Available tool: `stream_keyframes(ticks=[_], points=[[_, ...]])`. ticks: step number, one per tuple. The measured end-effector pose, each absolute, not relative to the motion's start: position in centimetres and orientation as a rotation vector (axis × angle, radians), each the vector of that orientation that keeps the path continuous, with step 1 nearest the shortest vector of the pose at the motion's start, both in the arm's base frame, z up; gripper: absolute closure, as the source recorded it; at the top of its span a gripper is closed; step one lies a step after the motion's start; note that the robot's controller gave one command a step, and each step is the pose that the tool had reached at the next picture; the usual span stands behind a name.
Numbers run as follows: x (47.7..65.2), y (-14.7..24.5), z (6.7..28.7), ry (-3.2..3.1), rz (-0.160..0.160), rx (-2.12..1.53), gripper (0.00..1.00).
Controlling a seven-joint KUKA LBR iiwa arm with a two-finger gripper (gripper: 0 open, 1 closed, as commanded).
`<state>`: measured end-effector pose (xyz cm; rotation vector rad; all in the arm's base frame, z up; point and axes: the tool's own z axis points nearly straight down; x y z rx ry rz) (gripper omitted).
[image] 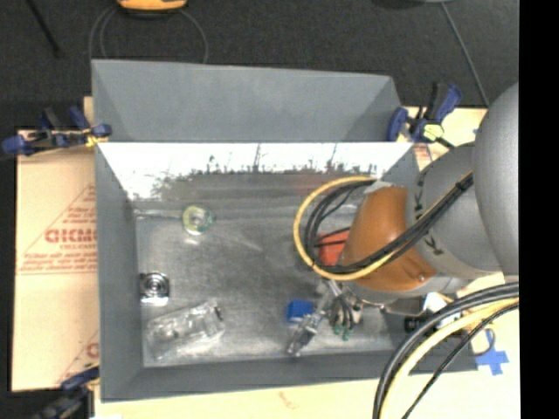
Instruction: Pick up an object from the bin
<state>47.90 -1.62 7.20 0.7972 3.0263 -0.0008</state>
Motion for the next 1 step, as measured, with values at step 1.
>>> stream_keyframes(ticks=[1], points=[[48.08,-1.74,7.36,3.032,0.0,0.793,0.0]])
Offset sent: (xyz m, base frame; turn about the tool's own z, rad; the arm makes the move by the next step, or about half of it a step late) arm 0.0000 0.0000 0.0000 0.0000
